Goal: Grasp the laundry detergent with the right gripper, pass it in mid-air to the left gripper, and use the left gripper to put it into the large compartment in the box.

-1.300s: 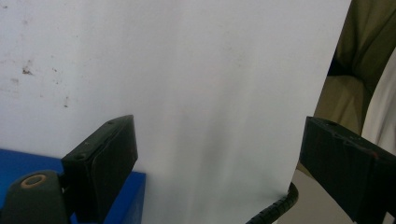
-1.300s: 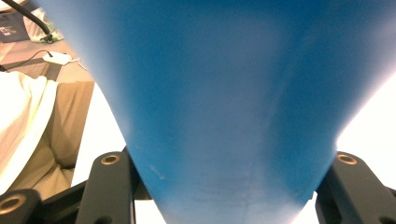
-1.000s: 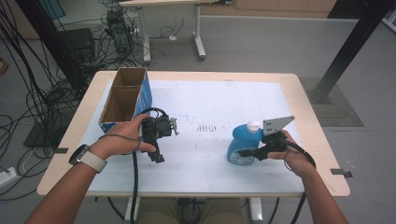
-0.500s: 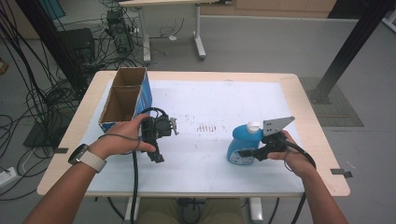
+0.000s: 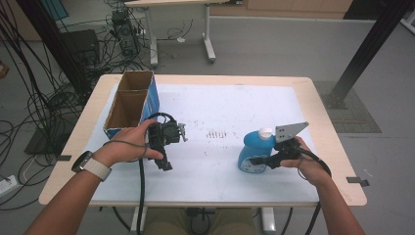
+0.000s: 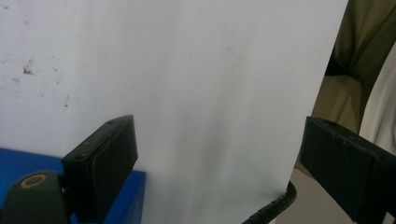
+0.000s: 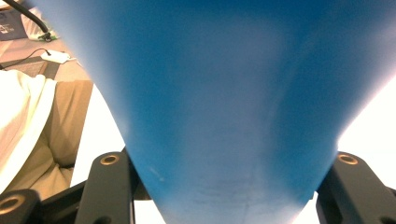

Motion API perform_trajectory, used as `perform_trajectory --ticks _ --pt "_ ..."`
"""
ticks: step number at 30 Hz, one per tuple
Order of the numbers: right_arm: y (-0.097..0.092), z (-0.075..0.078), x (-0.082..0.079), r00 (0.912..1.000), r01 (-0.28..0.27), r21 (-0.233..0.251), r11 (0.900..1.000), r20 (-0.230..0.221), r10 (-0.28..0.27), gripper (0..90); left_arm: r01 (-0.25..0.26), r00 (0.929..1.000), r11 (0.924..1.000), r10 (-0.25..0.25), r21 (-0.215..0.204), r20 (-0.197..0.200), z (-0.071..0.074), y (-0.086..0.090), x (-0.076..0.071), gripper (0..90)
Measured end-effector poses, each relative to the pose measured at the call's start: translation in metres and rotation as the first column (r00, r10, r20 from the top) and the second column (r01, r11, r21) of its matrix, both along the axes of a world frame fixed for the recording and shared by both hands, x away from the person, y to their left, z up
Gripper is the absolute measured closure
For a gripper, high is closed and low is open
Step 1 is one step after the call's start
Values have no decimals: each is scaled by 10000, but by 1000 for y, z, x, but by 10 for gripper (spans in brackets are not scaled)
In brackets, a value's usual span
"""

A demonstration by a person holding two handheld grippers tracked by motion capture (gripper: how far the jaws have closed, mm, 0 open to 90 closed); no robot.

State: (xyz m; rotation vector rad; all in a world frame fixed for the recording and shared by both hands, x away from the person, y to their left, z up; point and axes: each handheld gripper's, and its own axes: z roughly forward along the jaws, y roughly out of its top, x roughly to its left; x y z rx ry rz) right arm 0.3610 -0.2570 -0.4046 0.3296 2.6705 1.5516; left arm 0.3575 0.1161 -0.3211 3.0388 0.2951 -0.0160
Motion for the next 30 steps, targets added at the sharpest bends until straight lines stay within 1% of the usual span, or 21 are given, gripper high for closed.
perform_trajectory --ticks 7,8,10,13,15,18,21,30 --pt "0 -1 0 10000 36 54 10000 -17 -35 425 -12 10000 10000 12 -9 7 0 0 0 116" --pt "0 -1 0 10000 36 53 10000 -13 -36 426 -82 10000 10000 82 -54 -13 0 0 0 116" --pt "-1 -1 0 10000 31 58 10000 3 -31 426 -6 10000 10000 6 -1 4 0 -1 0 116" --pt "-1 -1 0 10000 31 63 10000 -5 -31 425 -60 10000 10000 60 -31 -14 0 -1 0 116" --pt "-1 -1 0 10000 30 65 10000 0 -30 425 -13 10000 10000 13 7 -2 1 -1 0 116" --pt "-1 -1 0 10000 31 66 10000 -10 -31 425 -91 10000 9999 90 -47 -9 0 0 0 116" --pt "0 -1 0 10000 35 69 10000 -15 -35 424 -34 10000 10000 34 -9 3 1 0 0 116" --pt "-1 -1 0 10000 45 118 9999 -11 -45 424 -59 10000 10000 59 -75 30 0 0 0 116"
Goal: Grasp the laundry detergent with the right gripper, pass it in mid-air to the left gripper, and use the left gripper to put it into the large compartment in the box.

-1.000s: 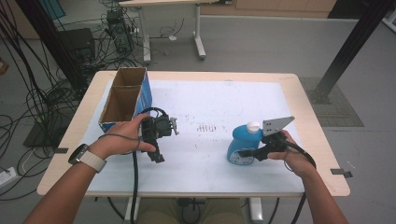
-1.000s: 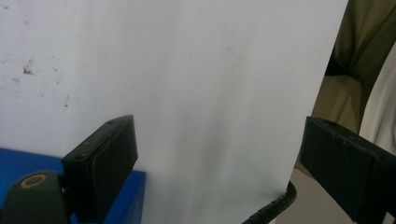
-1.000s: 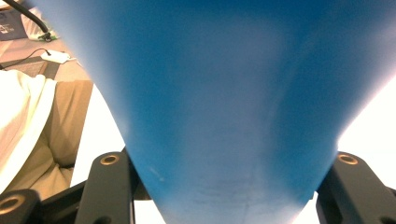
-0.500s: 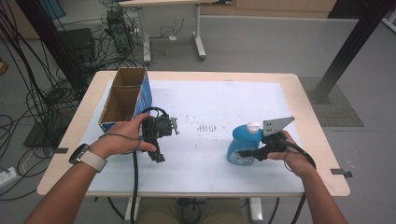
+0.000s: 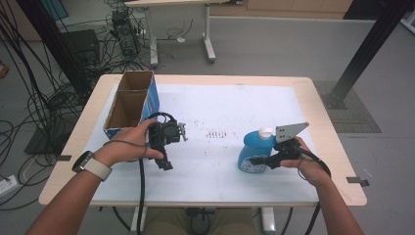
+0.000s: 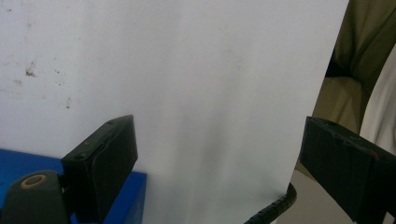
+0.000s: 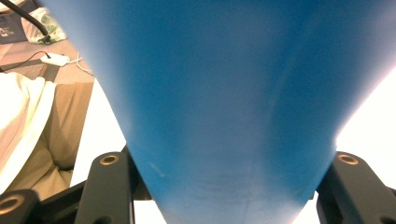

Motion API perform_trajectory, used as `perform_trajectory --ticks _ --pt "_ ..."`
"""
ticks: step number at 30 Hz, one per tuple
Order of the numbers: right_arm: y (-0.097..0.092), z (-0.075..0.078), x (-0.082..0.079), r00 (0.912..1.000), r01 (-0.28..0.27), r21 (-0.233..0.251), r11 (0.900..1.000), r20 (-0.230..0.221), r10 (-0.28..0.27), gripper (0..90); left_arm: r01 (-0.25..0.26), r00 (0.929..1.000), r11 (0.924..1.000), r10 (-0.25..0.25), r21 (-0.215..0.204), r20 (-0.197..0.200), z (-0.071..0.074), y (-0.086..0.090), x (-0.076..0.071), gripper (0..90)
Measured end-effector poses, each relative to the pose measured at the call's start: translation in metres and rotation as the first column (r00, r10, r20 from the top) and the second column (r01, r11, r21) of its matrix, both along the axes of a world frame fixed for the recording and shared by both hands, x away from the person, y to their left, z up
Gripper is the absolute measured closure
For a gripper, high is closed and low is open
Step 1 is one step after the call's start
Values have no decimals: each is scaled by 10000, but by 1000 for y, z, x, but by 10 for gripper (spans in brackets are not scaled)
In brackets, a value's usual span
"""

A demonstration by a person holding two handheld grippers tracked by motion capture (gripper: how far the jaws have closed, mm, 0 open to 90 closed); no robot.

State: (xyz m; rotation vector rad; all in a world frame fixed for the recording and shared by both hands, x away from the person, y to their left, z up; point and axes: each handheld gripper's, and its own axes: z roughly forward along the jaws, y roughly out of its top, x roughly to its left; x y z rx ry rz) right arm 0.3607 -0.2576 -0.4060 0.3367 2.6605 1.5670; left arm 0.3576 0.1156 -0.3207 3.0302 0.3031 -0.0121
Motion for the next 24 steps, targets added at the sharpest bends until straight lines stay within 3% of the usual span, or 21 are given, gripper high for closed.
perform_trajectory --ticks 24 --pt "0 -1 -1 10000 33 66 10000 2 -33 423 29 10000 10000 -29 34 0 1 0 0 116"
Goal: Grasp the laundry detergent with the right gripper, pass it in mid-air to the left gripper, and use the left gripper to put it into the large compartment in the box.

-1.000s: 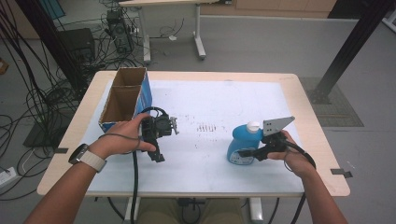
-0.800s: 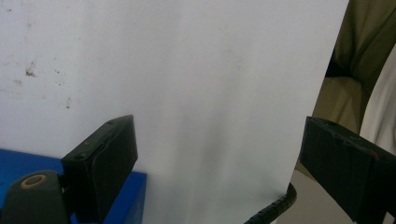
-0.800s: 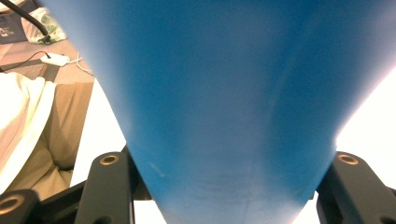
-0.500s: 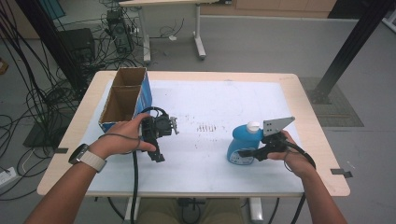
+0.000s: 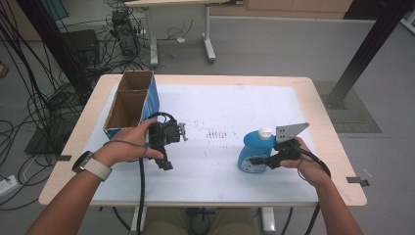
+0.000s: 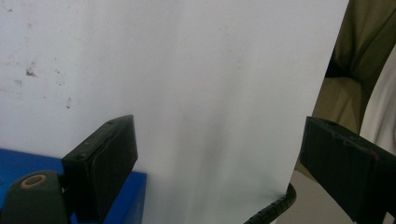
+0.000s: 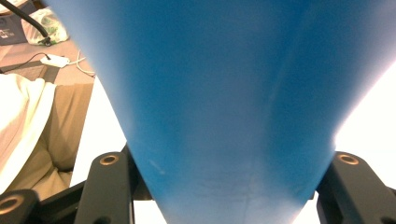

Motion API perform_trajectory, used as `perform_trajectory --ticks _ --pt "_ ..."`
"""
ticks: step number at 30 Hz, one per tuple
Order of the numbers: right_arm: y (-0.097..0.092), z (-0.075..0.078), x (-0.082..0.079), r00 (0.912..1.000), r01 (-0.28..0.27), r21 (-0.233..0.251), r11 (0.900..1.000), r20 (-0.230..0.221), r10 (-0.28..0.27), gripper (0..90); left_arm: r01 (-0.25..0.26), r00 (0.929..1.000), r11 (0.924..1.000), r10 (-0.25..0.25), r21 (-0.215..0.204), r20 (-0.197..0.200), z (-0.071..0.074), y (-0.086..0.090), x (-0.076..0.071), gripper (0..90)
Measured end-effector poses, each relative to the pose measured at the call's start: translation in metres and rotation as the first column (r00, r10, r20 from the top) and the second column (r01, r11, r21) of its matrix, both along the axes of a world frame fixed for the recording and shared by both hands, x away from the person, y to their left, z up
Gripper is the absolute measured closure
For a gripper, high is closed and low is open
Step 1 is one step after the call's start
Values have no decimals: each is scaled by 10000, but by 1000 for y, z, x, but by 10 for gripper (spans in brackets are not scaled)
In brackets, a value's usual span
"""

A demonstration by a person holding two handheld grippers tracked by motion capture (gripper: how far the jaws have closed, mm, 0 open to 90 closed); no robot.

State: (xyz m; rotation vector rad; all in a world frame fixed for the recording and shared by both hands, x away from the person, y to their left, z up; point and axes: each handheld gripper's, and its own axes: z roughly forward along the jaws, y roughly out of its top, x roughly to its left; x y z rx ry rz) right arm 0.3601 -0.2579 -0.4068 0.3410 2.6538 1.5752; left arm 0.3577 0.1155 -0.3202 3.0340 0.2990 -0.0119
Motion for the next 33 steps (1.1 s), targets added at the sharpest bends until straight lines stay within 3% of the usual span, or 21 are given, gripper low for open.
perform_trajectory --ticks 16,33 --pt "0 0 0 10000 38 58 10000 43 -38 426 -44 10000 10000 44 -26 1 0 0 0 116" --pt "6 7 -2 9993 97 -381 9992 353 -83 435 -42 10000 9999 42 -94 -5 2 -1 0 112"
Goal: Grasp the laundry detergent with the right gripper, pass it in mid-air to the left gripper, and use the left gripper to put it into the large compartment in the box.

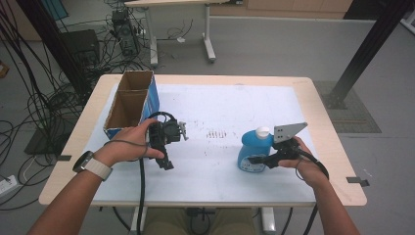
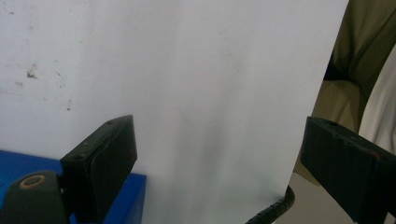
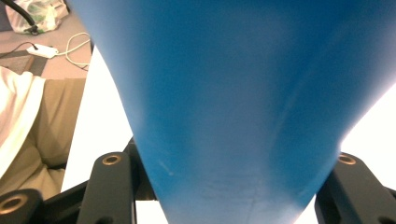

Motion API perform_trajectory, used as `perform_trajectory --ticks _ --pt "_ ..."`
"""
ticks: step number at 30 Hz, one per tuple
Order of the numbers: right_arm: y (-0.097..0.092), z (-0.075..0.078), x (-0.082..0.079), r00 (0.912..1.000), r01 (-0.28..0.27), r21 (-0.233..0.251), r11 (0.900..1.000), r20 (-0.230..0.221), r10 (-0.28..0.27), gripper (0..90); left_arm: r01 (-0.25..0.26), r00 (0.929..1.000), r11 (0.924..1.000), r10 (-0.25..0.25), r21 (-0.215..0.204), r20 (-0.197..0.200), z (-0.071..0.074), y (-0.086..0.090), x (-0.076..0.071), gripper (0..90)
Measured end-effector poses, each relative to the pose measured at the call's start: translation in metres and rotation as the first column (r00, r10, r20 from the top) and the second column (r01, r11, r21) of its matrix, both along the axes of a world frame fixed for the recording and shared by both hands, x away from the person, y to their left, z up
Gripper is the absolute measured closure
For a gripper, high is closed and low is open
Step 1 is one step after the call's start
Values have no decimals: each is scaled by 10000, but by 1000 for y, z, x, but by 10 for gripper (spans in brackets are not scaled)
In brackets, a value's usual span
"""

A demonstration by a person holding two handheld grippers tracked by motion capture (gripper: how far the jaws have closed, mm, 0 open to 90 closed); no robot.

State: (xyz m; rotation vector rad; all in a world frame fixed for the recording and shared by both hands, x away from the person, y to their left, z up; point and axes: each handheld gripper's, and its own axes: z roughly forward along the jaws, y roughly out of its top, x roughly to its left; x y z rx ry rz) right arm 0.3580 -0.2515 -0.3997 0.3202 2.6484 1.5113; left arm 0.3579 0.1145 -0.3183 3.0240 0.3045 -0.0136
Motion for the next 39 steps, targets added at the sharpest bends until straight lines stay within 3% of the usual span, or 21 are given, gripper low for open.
perform_trajectory --ticks 8,20,31,39 --pt "2 19 0 9997 -229 55 9997 90 229 435 -77 10000 10000 77 -5 21 7 2 -2 106" --pt "12 49 -1 9988 -436 222 9988 212 432 434 89 9997 9999 -91 114 243 31 -7 -2 103" --pt "29 63 0 9962 -849 108 9963 201 847 434 180 9997 9998 -181 58 133 50 -15 -1 98" --pt "38 69 3 9949 -984 39 9951 210 983 434 252 9996 9994 -255 236 114 60 -16 3 92"
